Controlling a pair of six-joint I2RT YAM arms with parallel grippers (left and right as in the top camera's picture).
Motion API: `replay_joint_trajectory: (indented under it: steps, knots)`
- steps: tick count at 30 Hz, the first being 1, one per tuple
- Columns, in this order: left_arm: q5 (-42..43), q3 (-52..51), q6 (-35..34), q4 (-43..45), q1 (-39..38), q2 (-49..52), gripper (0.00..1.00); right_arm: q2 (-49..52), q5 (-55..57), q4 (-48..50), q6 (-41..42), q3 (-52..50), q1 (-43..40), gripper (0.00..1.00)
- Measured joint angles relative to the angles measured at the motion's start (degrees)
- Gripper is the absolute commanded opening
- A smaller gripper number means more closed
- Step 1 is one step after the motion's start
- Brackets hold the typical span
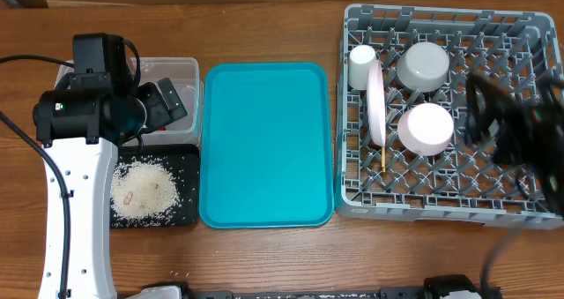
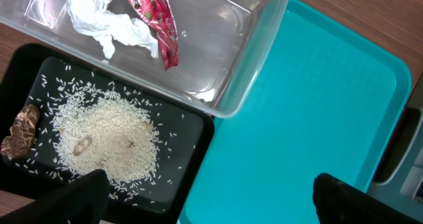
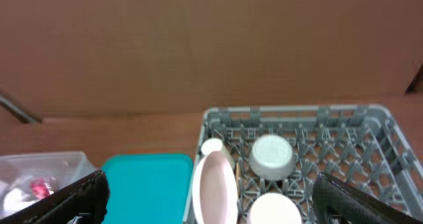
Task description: Sort waste into correct bins and load items into the dishwasher
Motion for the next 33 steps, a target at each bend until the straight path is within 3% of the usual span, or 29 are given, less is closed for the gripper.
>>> replay_joint_trajectory:
  steps: [7, 16, 26, 33]
  knots:
    - [0.00, 0.00, 0.00, -0.02, 0.00, 0.00, 1.00, -16.65, 0.46, 6.80, -0.17, -15.04, 1.33, 1.00]
    - [0.02, 0.00, 0.00, -0.04, 0.00, 0.00, 1.00, -39.36, -2.45, 34.45, -0.13, -53.40, 1.46, 1.00]
    - [-0.02, 0.00, 0.00, 0.02, 0.00, 0.00, 1.00, -51.23, -3.63, 62.42, 1.33, -86.20, 1.49, 1.00]
    - [0.00, 0.00, 0.00, 0.00, 0.00, 0.00, 1.00, -55.28, -3.69, 68.74, 2.40, -96.89, 1.49, 1.00]
